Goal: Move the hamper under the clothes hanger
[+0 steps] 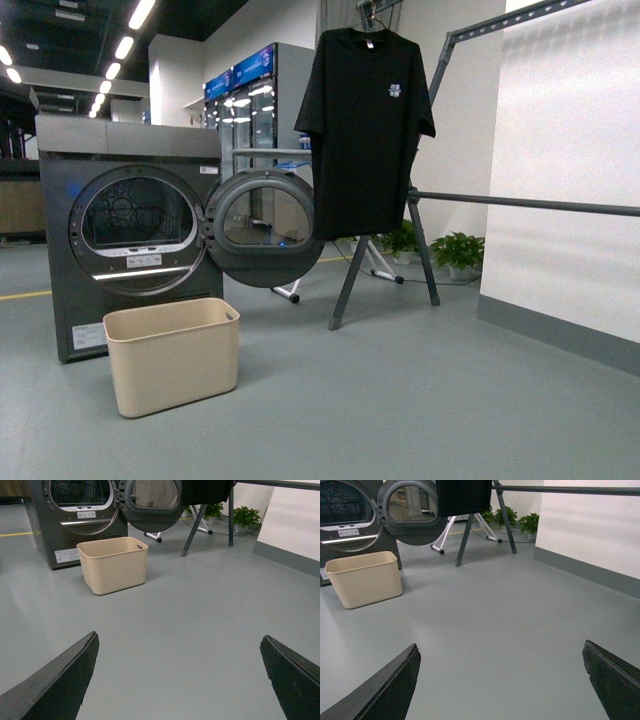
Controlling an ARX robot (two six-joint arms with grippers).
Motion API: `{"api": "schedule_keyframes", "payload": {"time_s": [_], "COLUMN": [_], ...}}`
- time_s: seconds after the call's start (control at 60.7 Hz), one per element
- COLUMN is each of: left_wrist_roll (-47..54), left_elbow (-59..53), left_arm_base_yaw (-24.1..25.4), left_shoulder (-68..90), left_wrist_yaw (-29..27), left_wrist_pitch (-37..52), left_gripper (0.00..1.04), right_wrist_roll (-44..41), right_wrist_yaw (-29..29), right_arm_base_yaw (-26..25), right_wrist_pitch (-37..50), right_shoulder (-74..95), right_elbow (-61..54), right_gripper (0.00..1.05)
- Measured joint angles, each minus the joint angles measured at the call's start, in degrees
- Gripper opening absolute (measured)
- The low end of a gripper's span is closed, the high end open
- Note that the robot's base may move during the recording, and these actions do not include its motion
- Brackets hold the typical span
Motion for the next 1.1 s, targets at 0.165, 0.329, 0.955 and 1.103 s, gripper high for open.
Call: {"api": "schedule_keyframes", "payload": {"time_s": [0.165, 0.329, 0.955, 1.103], "left_wrist_roll": [0.00, 0.00, 0.00, 0.00], "left_elbow": [0.00, 0.00, 0.00, 0.00], "left_arm_base_yaw": [0.00, 0.00, 0.00, 0.00], "left_shoulder": [0.00, 0.00, -0.02, 0.02], "left_wrist_yaw": [0.02, 0.00, 0.00, 0.00], "left_wrist_pitch": [0.00, 0.00, 0.00, 0.00], "left_gripper": [0.98, 0.98, 0.98, 0.98], "right_wrist_roll": [0.00, 0.00, 0.00, 0.00], "right_wrist_yaw": [0.00, 0.00, 0.00, -0.04], "right_arm_base_yaw": [0.00, 0.00, 0.00, 0.00], "right_wrist_pitch": [0.00, 0.00, 0.00, -0.02], "right_shoulder": [0.00, 0.00, 0.00, 0.00], "right_elbow": [0.00, 0.00, 0.00, 0.00], "right_gripper": [0.97, 0.97, 0.97, 0.97]}}
